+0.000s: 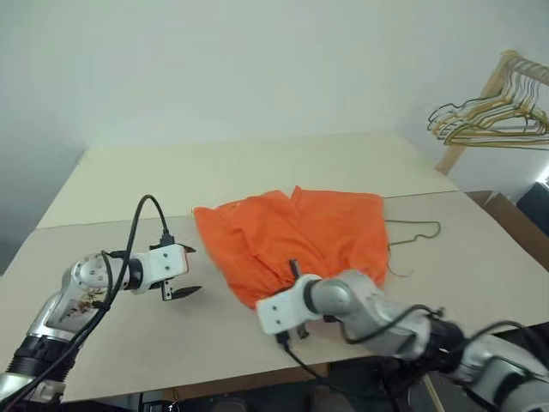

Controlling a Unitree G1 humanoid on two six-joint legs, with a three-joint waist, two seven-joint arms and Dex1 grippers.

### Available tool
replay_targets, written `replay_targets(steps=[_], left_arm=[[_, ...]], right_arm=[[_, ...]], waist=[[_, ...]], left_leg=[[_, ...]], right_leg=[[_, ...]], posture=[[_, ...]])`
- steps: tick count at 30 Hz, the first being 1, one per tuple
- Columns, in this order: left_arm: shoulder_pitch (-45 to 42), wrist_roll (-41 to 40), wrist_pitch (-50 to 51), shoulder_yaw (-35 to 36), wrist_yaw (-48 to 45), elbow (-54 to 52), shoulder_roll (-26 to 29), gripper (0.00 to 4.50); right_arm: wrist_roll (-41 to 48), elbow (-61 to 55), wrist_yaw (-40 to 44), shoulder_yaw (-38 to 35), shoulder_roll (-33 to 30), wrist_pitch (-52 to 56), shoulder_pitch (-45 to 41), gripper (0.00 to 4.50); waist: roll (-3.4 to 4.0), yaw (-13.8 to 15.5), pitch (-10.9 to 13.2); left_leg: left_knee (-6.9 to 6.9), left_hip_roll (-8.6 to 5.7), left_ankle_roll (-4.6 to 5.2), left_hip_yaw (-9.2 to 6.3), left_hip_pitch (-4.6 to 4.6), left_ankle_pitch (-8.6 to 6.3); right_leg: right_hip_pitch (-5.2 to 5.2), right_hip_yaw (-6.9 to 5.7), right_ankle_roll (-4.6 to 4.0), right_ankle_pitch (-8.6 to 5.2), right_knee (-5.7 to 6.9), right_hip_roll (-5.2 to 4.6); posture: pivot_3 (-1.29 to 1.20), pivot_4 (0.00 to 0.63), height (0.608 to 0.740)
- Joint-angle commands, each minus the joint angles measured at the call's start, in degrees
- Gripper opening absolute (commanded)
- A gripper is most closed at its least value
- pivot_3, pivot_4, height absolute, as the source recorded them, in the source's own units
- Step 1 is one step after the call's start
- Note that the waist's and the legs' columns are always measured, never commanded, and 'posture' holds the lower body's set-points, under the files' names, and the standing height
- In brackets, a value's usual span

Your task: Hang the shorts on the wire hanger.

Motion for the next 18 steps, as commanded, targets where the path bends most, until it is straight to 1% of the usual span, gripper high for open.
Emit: replay_targets(steps=[1, 3, 4, 6, 7, 10, 13, 18], left_arm=[[-5.2, 1.9, -6.8, -0.7, 1.4, 8.0, -0.5, 4.50], [-9.2, 4.0, -11.1, -2.2, 2.5, 15.0, -1.2, 4.50], [-11.2, 4.9, -13.4, -2.9, 3.2, 18.4, -1.7, 4.50], [-16.0, 6.0, -17.4, -4.1, 4.4, 25.6, -4.0, 4.50], [-18.1, 6.6, -19.8, -4.7, 5.0, 28.9, -4.9, 4.50], [-25.1, 10.9, -26.6, -7.5, 9.7, 40.0, -8.5, 4.50], [-30.7, 15.5, -30.5, -10.7, 13.2, 49.1, -11.1, 4.50], [-36.5, 20.5, -33.5, -14.9, 15.6, 58.1, -14.2, 4.50]], right_arm=[[4.6, 1.7, -3.9, -10.9, -8.6, -23.2, 5.1, 0.02], [6.9, 6.6, -6.8, -15.7, -12.7, -37.2, 8.5, 0.02], [7.7, 8.9, -7.3, -17.6, -14.0, -42.5, 9.8, 0.02], [7.9, 12.7, -7.7, -20.3, -14.8, -48.4, 11.3, 0.02], [7.7, 14.0, -7.6, -21.3, -14.5, -49.9, 11.6, 0.02], [7.1, 15.9, -6.9, -23.8, -13.2, -51.3, 12.5, 0.02], [6.5, 15.9, -6.6, -25.8, -11.0, -50.6, 13.1, 0.02], [5.6, 14.6, -6.6, -28.5, -7.4, -48.8, 14.1, 0.02]], waist=[[-0.02, 0.3, 0.0], [-0.04, 0.4, 0.0], [-0.05, 0.5, 0.0], [-0.05, 0.5, 0.0], [-0.07, 0.4, 0.0], [-0.12, 0.3, 0.0], [-0.13, 0.0, 0.0], [-0.14, -0.8, -0.1]], left_leg=[[0.00, 0.00, 0.00, 0.02, -0.01, 0.00], [-0.01, 0.06, 0.01, 0.06, 0.04, -0.01], [-0.02, 0.09, 0.02, 0.08, 0.06, -0.01], [-0.04, 0.09, 0.14, 0.15, 0.14, -0.08], [-0.04, 0.10, 0.31, 0.18, 0.18, -0.17], [-0.02, 0.10, 0.36, 0.28, 0.23, -0.20], [0.01, 0.10, 0.30, 0.31, 0.18, -0.16], [0.15, 0.09, 0.34, 0.37, 0.08, -0.18]], right_leg=[[0.01, 0.00, 0.00, 0.00, -0.03, -0.01], [0.05, 0.01, -0.01, 0.00, -0.04, 0.05], [0.09, 0.01, -0.02, 0.00, -0.06, 0.06], [0.13, 0.05, -0.03, 0.01, -0.04, 0.06], [0.16, 0.08, -0.03, 0.01, -0.04, 0.07], [0.22, 0.16, -0.03, 0.02, -0.02, 0.07], [0.18, 0.18, -0.03, 0.02, -0.02, 0.08], [0.18, 0.22, 0.04, 0.05, -0.07, 0.06]], posture=[[-0.04, 0.000, 0.740], [-0.05, 0.000, 0.740], [-0.05, 0.000, 0.740], [-0.07, 0.000, 0.740], [-0.07, 0.000, 0.740], [-0.08, 0.000, 0.740], [-0.10, 0.000, 0.740], [-0.11, 0.000, 0.740]])
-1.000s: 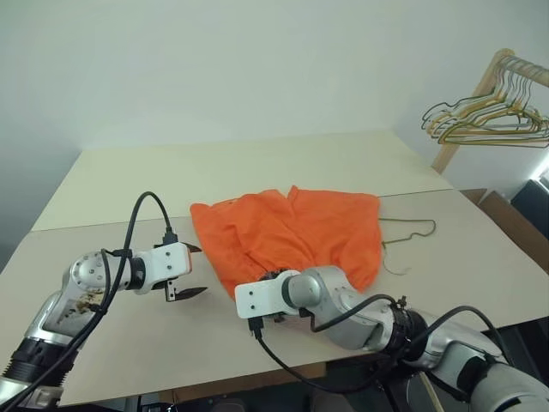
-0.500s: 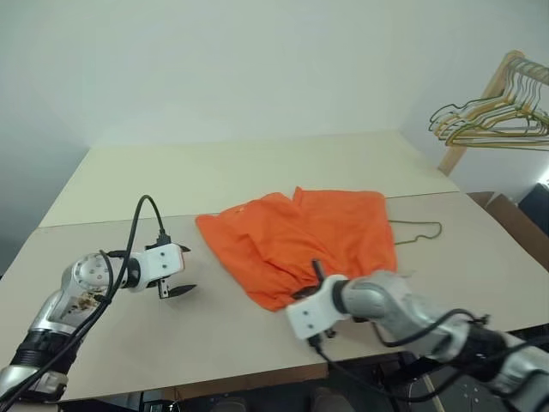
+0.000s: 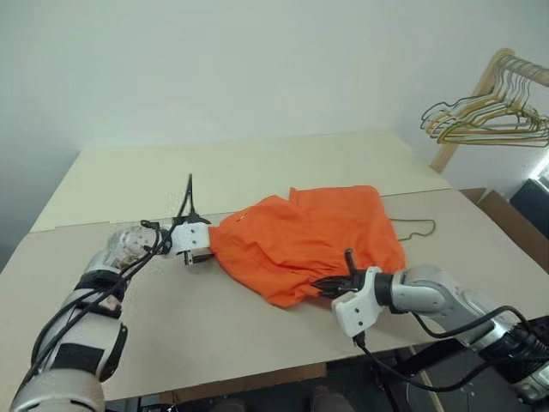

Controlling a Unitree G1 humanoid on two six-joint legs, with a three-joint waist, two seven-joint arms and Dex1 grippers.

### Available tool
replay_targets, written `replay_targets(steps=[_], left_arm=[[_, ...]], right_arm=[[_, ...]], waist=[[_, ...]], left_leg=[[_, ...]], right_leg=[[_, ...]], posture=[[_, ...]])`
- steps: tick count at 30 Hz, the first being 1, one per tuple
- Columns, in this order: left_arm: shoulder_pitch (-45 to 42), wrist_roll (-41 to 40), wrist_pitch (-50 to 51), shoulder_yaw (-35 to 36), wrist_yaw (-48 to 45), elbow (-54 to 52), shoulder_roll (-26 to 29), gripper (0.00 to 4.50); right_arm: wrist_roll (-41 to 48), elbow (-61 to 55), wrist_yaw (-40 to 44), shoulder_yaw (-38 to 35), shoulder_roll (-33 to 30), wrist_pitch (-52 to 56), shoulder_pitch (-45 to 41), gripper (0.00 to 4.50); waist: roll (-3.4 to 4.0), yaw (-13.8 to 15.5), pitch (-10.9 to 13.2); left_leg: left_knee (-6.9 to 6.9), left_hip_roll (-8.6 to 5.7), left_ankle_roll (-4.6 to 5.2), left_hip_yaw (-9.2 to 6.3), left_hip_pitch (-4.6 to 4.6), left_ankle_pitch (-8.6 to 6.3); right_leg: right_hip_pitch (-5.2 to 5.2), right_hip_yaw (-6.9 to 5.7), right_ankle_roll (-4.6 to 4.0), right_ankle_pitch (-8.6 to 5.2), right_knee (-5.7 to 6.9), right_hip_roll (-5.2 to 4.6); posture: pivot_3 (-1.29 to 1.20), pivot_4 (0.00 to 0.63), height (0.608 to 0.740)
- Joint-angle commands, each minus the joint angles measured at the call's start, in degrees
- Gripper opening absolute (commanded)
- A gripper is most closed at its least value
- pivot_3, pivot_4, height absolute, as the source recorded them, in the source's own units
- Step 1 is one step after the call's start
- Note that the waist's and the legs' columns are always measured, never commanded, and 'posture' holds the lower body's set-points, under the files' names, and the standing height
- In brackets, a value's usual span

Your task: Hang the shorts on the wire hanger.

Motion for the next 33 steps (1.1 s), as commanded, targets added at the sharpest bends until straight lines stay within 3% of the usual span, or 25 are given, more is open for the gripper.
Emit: replay_targets(steps=[1, 6, 9, 19, 21, 23, 26, 29, 33], left_arm=[[-3.5, 3.9, -1.8, -2.8, 3.0, 5.0, -2.1, 4.50], [-6.7, 5.4, -0.4, -3.8, 4.8, 9.1, -5.7, 4.50], [-6.7, 4.7, 0.2, -3.8, -1.2, 10.4, -6.1, 3.90], [-6.1, -0.8, 0.5, 0.3, -12.3, 9.3, -5.0, 0.45], [-5.8, -1.5, -1.2, 0.8, -13.5, 8.2, -3.0, 0.03], [-5.4, -2.5, -2.0, 1.6, -13.9, 7.4, -1.7, 0.03], [-4.5, -8.1, 0.3, 5.4, -21.5, 7.0, -0.4, 0.03], [-3.2, -10.1, 0.3, 7.2, -24.7, 6.6, 1.4, 0.64], [-2.1, -8.1, -1.7, 6.3, -23.6, 6.8, 3.8, 1.94]], right_arm=[[-0.3, -2.3, -0.3, -3.9, 1.8, 1.4, 0.5, 0.02], [-2.4, -2.8, -0.3, -6.1, 3.7, 3.3, 1.6, 0.02], [-3.1, -3.2, 0.4, -6.8, 4.1, 4.0, 2.2, 0.00], [-6.3, -2.8, -0.3, -8.3, 7.0, 5.9, 1.8, 0.00], [-6.6, -2.7, -0.4, -8.6, 7.3, 5.8, 1.9, 0.00], [-6.7, -2.9, -0.5, -9.1, 7.5, 5.7, 2.1, 0.00], [-7.2, -2.9, -0.6, -9.4, 8.2, 5.9, 2.4, 0.00], [-7.0, -3.4, -0.6, -9.6, 8.6, 6.3, 3.1, 0.00], [-6.0, -4.3, 0.0, -10.6, 7.7, 5.4, 4.9, 0.00]], waist=[[-0.02, -0.1, 0.0], [0.01, 0.1, 0.0], [0.04, -0.1, -0.1], [0.10, -1.4, -0.2], [0.10, -1.5, -0.2], [0.10, -1.7, -0.2], [0.11, -1.8, -0.2], [0.11, -1.8, -0.2], [0.11, -1.7, -0.2]], left_leg=[[0.02, 0.00, 0.05, 0.00, 0.01, -0.03], [0.10, -0.01, 0.29, -0.05, 0.06, -0.16], [0.10, -0.01, 0.28, -0.04, 0.06, -0.16], [0.17, 0.01, 0.31, -0.05, 0.04, -0.17], [0.17, 0.01, 0.30, -0.05, 0.02, -0.17], [0.16, 0.03, 0.27, -0.06, -0.06, -0.15], [0.18, 0.03, 0.27, -0.06, -0.09, -0.15], [0.22, 0.03, 0.29, -0.07, -0.09, -0.17], [0.22, 0.03, 0.29, -0.10, -0.09, -0.16]], right_leg=[[0.03, 0.01, 0.01, 0.01, 0.00, 0.00], [0.09, 0.00, 0.03, 0.01, 0.07, 0.02], [0.08, 0.00, 0.03, 0.01, 0.07, 0.03], [0.07, 0.01, 0.03, 0.01, 0.10, 0.04], [0.03, 0.01, 0.03, 0.01, 0.10, 0.04], [-0.06, 0.01, 0.03, 0.01, 0.11, 0.04], [-0.08, 0.03, 0.03, 0.01, 0.11, 0.04], [-0.07, 0.01, 0.03, 0.01, 0.12, 0.04], [-0.08, 0.00, 0.03, 0.01, 0.15, 0.04]], posture=[[-0.12, 0.000, 0.740], [-0.13, 0.000, 0.740], [-0.14, 0.000, 0.740], [-0.13, 0.000, 0.740], [-0.13, 0.000, 0.740], [-0.13, 0.000, 0.740], [-0.13, 0.000, 0.740], [-0.12, 0.000, 0.740], [-0.12, 0.000, 0.740]])
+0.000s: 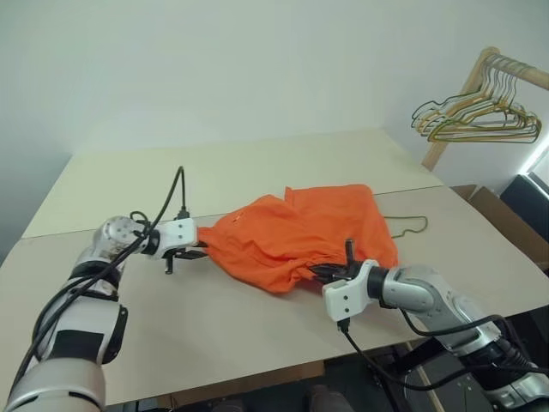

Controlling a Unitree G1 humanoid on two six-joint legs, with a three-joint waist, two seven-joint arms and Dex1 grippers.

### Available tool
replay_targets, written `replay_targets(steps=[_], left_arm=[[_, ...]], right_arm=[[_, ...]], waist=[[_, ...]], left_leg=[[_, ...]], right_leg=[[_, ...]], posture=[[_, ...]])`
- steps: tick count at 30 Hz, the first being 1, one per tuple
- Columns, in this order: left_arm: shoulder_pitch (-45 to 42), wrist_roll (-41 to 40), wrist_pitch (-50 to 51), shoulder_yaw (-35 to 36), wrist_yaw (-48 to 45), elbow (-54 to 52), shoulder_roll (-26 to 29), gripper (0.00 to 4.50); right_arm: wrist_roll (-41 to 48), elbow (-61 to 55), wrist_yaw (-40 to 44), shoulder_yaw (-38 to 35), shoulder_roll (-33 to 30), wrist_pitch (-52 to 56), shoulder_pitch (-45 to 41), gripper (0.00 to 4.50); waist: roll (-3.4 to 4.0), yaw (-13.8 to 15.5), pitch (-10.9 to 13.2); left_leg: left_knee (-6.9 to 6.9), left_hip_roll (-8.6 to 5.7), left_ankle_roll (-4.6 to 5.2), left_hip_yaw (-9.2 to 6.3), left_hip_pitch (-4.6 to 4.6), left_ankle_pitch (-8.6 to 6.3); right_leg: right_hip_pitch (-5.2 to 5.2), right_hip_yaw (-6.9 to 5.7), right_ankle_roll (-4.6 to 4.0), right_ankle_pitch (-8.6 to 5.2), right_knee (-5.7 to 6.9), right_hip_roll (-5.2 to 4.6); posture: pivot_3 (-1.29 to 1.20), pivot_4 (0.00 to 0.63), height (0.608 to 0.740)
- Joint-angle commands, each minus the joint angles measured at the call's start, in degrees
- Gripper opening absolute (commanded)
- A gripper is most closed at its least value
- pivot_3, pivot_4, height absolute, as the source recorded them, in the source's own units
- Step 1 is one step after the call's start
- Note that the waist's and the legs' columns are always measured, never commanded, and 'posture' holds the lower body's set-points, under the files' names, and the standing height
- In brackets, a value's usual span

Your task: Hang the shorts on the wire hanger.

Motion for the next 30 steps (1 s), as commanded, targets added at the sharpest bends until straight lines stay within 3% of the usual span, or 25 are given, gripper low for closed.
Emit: replay_targets(steps=[1, 6, 19, 25, 30], left_arm=[[-0.3, 0.7, -1.7, -0.2, -0.6, -0.9, 1.7, 2.22], [-0.7, 2.6, -2.8, -1.0, 3.3, -0.4, 0.0, 3.92], [0.3, 0.4, -2.6, -0.8, -1.3, -1.0, -8.2, 3.92], [-0.4, 7.0, -3.2, -4.7, 10.7, -0.5, -8.3, 3.92], [-1.3, 7.3, -1.9, -4.4, 17.2, 0.5, -9.3, 3.92]], right_arm=[[1.3, -2.5, -0.1, -3.3, -1.0, -0.8, 0.6, 0.00], [1.0, -2.1, 0.0, -3.9, -0.9, -0.9, 0.4, 0.00], [-0.5, -2.7, -0.8, -4.0, 0.9, 1.4, -0.1, 0.00], [-0.8, -2.9, -0.8, -4.1, 1.7, 1.9, -0.4, 0.00], [-0.8, -2.8, -0.7, -4.2, 1.7, 1.9, -0.3, 0.00]], waist=[[0.00, 0.3, 0.0], [0.00, 0.3, 0.0], [0.06, 0.1, -0.1], [0.26, 0.2, -0.3], [0.29, 0.3, -0.4]], left_leg=[[0.01, -0.01, 0.00, 0.00, 0.00, 0.00], [0.06, -0.03, 0.02, -0.03, 0.00, -0.01], [0.15, -0.04, 0.06, -0.01, 0.00, -0.04], [0.15, -0.03, 0.07, -0.01, 0.14, -0.04], [0.09, 0.02, 0.15, -0.08, 0.81, -0.09]], right_leg=[[0.01, 0.00, 0.00, 0.00, 0.00, -0.01], [0.06, -0.03, 0.02, 0.01, -0.01, -0.01], [0.11, -0.01, 0.05, 0.03, -0.01, -0.03], [0.24, 0.01, 0.05, 0.03, -0.01, -0.03], [1.06, -0.05, 0.08, 0.00, -0.12, 0.02]], posture=[[-0.12, 0.000, 0.740], [-0.13, 0.000, 0.740], [-0.15, 0.000, 0.740], [-0.15, 0.000, 0.740], [-0.15, 0.000, 0.740]])
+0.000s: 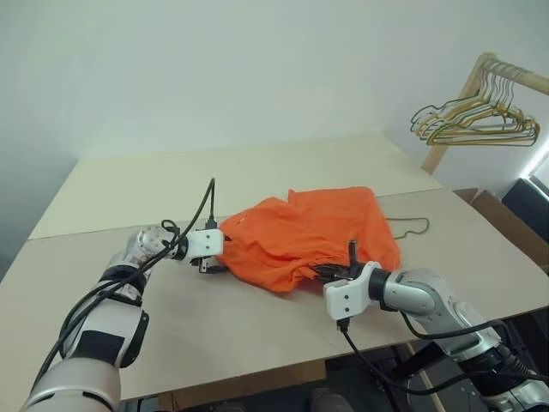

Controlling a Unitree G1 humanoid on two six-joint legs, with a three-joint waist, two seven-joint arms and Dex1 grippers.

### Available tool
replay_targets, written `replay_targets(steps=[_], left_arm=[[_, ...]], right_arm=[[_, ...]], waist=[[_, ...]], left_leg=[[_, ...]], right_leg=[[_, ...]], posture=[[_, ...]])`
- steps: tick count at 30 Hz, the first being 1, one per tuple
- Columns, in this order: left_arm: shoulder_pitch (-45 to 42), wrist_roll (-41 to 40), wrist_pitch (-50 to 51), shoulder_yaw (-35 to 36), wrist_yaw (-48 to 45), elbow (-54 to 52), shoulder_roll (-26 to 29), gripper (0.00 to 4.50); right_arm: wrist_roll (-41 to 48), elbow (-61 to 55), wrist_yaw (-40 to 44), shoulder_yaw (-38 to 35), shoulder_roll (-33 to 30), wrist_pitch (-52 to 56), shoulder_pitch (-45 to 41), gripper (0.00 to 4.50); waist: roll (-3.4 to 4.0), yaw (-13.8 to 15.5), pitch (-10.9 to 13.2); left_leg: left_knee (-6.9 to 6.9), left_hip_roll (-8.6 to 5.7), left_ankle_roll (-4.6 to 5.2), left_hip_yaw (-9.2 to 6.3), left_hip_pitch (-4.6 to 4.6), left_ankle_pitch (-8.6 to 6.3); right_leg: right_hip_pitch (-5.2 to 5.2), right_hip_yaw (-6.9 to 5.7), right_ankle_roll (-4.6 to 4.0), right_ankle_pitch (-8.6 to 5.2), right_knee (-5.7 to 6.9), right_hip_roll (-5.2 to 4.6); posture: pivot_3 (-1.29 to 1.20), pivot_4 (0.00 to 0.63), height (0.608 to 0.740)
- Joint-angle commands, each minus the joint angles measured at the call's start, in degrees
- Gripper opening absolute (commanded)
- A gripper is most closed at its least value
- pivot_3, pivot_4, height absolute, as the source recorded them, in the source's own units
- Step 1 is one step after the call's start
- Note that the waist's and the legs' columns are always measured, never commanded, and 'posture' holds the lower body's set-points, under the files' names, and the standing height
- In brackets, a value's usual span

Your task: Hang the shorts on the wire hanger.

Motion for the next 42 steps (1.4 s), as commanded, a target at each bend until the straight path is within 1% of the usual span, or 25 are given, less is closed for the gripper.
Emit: replay_targets(steps=[1, 4, 6, 9, 13, 14, 15, 17, 19, 20, 24, 26, 29, 33, 35, 37, 39, 42], left_arm=[[-1.3, 1.3, 1.4, -0.3, 4.5, 1.2, -0.7, 3.92], [-1.5, 2.5, 1.8, -1.2, 7.1, 1.7, -1.0, 3.92], [-1.5, 2.6, 2.3, -1.3, 6.7, 2.1, -1.2, 3.92], [-1.3, 2.7, 1.8, -1.7, 5.3, 2.3, -1.1, 3.32], [-1.2, 2.4, 1.0, -1.7, 4.2, 2.2, -1.1, 2.00], [-1.3, 2.3, 0.9, -1.6, 3.7, 2.2, -1.1, 1.75], [-1.3, 2.2, 0.7, -1.6, 3.2, 2.1, -1.0, 1.31], [-1.4, 2.2, 0.3, -1.7, 2.6, 2.0, -0.9, 0.64], [-1.7, 2.0, -0.2, -1.6, 1.9, 1.6, -0.5, 0.06], [-1.8, 2.0, -0.3, -1.6, 1.7, 1.5, -0.5, 0.06], [-2.3, 4.3, 0.5, -2.6, 6.4, 0.3, 1.4, 0.06], [-2.4, 5.2, 0.0, -2.6, 8.1, -0.7, 3.2, 0.06], [-1.9, 4.2, -0.1, -1.5, 8.8, -2.6, 5.9, 0.06], [0.8, 3.9, -0.8, -0.6, 9.6, -6.3, 12.1, 0.06], [3.2, 3.7, -0.9, 0.0, 10.0, -8.6, 15.6, 0.06], [6.4, 2.2, -0.3, 1.5, 9.7, -11.9, 18.7, 0.06], [10.7, 0.3, 0.5, 3.4, 9.2, -16.0, 21.9, 0.06], [21.7, -4.0, 3.9, 8.0, 7.6, -27.3, 28.1, 0.06]], right_arm=[[-0.1, -2.2, -0.7, -2.4, 0.1, 0.2, -1.4, 0.00], [0.0, -2.3, -0.6, -2.4, 0.2, 0.4, -1.5, 0.00], [0.0, -2.3, -0.5, -2.4, 0.2, 0.4, -1.5, 0.00], [-0.1, -2.5, -0.6, -2.4, 0.2, 0.6, -1.3, 0.00], [-0.1, -2.9, -0.5, -2.4, 0.4, 0.9, -1.1, 0.00], [0.0, -2.9, -0.5, -2.4, 0.4, 0.9, -1.0, 0.00], [-0.1, -2.9, -0.6, -2.4, 0.4, 0.9, -1.0, 0.00], [-0.1, -2.8, -0.7, -2.4, 0.4, 0.9, -1.1, 0.00], [-0.2, -2.5, -1.0, -2.3, 0.7, 1.0, -1.4, 0.00], [-0.2, -2.4, -1.1, -2.3, 0.8, 1.0, -1.5, 0.00], [-2.6, -0.4, -1.8, -2.1, 1.3, 2.5, -3.0, 0.00], [-4.2, 1.9, -2.4, -1.2, 1.9, 2.4, -5.0, 0.00], [-5.9, 5.5, -2.8, 0.4, 4.1, 2.7, -8.8, 0.00], [-8.3, 12.8, -4.9, 4.1, 9.2, -0.5, -16.2, 0.00], [-9.1, 16.8, -6.3, 6.0, 12.4, -2.4, -19.8, 0.00], [-10.3, 20.6, -7.8, 8.0, 14.7, -5.0, -23.1, 0.00], [-10.3, 24.2, -9.6, 9.3, 17.4, -7.3, -25.6, 0.00], [-11.2, 29.3, -13.0, 11.7, 20.3, -13.0, -28.8, 0.00]], waist=[[0.00, 0.0, 0.0], [0.00, 0.0, 0.0], [0.00, 0.0, 0.0], [0.00, -0.1, 0.0], [0.00, -0.1, 0.0], [0.00, -0.1, 0.0], [0.00, -0.1, 0.0], [0.00, -0.1, 0.0], [0.00, -0.2, 0.0], [0.00, -0.2, 0.0], [0.00, -0.2, 0.0], [0.00, -0.2, 0.0], [-0.02, -0.5, 0.0], [-0.02, -1.5, 0.0], [-0.01, -1.9, 0.0], [-0.01, -2.1, 0.0], [0.00, -2.1, 0.0], [0.01, -2.0, 0.0]], left_leg=[[0.00, -0.01, 0.00, 0.00, 0.03, 0.00], [0.00, -0.02, 0.00, -0.01, 0.03, 0.00], [0.00, -0.02, 0.01, 0.00, 0.02, 0.00], [0.00, -0.03, 0.03, 0.01, -0.01, -0.02], [0.00, -0.02, 0.03, 0.01, -0.01, -0.02], [-0.01, -0.01, 0.03, 0.01, -0.02, -0.02], [-0.01, -0.01, 0.03, 0.00, -0.02, -0.02], [0.00, -0.02, 0.03, 0.00, -0.06, -0.02], [-0.01, -0.02, 0.04, 0.00, -0.12, -0.02], [-0.01, -0.02, 0.04, 0.00, -0.15, -0.02], [0.00, -0.02, 0.03, 0.00, -0.23, -0.02], [0.00, -0.02, 0.03, 0.02, -0.22, -0.02], [-0.02, -0.01, 0.01, 0.02, -0.28, -0.01], [-0.06, -0.06, -0.10, 0.08, -0.51, 0.05], [-0.11, -0.06, -0.49, 0.08, -0.64, 0.28], [-0.22, -0.07, -0.57, -0.01, -0.65, 0.32], [-0.27, -0.11, -0.60, -0.03, -0.63, 0.34], [-0.28, -0.12, -0.59, -0.05, -0.63, 0.34]], right_leg=[[0.03, 0.00, 0.01, 0.00, 0.00, 0.00], [0.01, 0.00, 0.01, -0.01, 0.01, -0.01], [0.00, 0.01, 0.01, -0.01, 0.00, -0.01], [-0.01, 0.01, 0.02, -0.01, -0.05, -0.02], [-0.02, 0.01, 0.02, -0.01, -0.04, -0.02], [-0.03, 0.01, 0.02, -0.01, -0.04, -0.01], [-0.03, 0.01, 0.02, -0.01, -0.04, -0.01], [-0.06, 0.01, 0.02, -0.01, -0.05, -0.01], [-0.11, 0.01, 0.02, -0.01, -0.08, -0.01], [-0.13, 0.01, 0.02, -0.01, -0.08, -0.02], [-0.22, 0.02, 0.02, -0.01, -0.08, -0.02], [-0.23, 0.03, 0.02, -0.01, -0.07, -0.02], [-0.36, 0.05, 0.01, -0.01, -0.03, 0.00], [-0.80, 0.16, 0.01, 0.00, 0.14, -0.05], [-1.01, 0.22, 0.00, 0.00, 0.21, -0.03], [-1.10, 0.27, -0.01, 0.01, 0.34, 0.00], [-1.20, 0.27, 0.00, 0.01, 0.74, -0.03], [-1.24, 0.27, 0.00, 0.01, 0.81, -0.04]], posture=[[-0.15, 0.000, 0.740], [-0.15, 0.000, 0.740], [-0.15, 0.000, 0.740], [-0.15, 0.000, 0.740], [-0.15, 0.000, 0.740], [-0.15, 0.000, 0.740], [-0.15, 0.000, 0.740], [-0.15, 0.000, 0.740], [-0.15, 0.000, 0.740], [-0.15, 0.000, 0.740], [-0.14, 0.000, 0.740], [-0.13, 0.000, 0.740], [-0.12, 0.000, 0.740], [-0.08, 0.000, 0.740], [-0.06, 0.000, 0.740], [-0.03, 0.000, 0.740], [0.00, 0.000, 0.740], [0.05, 0.000, 0.740]])
